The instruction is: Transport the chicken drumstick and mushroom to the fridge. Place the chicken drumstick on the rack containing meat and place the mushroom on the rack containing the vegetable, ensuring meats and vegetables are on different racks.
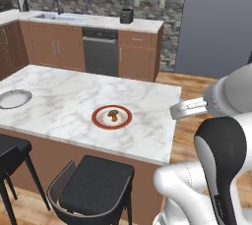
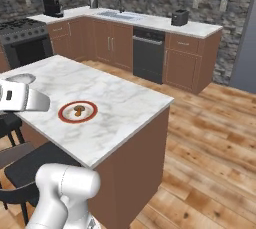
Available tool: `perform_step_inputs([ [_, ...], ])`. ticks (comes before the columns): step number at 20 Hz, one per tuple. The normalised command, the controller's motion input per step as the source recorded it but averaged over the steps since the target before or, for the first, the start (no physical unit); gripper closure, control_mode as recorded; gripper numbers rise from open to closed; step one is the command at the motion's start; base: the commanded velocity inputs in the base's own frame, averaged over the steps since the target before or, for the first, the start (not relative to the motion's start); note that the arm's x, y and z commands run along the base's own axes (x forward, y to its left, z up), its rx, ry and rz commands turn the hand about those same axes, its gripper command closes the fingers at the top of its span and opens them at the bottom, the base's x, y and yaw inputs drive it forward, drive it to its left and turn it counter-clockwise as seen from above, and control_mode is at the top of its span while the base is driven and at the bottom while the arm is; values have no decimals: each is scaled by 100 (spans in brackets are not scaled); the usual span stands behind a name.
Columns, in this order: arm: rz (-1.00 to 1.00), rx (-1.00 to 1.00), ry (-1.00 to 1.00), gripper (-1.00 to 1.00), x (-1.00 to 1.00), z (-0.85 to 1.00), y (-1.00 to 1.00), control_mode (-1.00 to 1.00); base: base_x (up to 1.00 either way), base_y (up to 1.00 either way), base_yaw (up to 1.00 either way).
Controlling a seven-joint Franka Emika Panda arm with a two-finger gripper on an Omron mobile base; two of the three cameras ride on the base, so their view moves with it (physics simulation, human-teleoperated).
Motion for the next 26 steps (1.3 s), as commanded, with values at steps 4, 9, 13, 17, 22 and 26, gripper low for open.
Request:
perform_step_inputs([
  [4, -1, 4, 9, -100, 38, -50, 100, -100, 0, 0, 0],
  [9, 0, 1, 16, -100, 55, -43, 73, -100, 0, 0, 0],
  [13, 0, 4, 20, -100, 78, -38, 11, -100, 0, 0, 0],
  [17, 0, 3, 21, -100, 96, -56, 0, -100, 0, 0, 0],
  [22, 0, 2, 15, -100, 89, -59, 0, -100, 0, 0, 0],
  [26, 0, 0, 12, -100, 93, -53, 0, -100, 0, 0, 0],
])
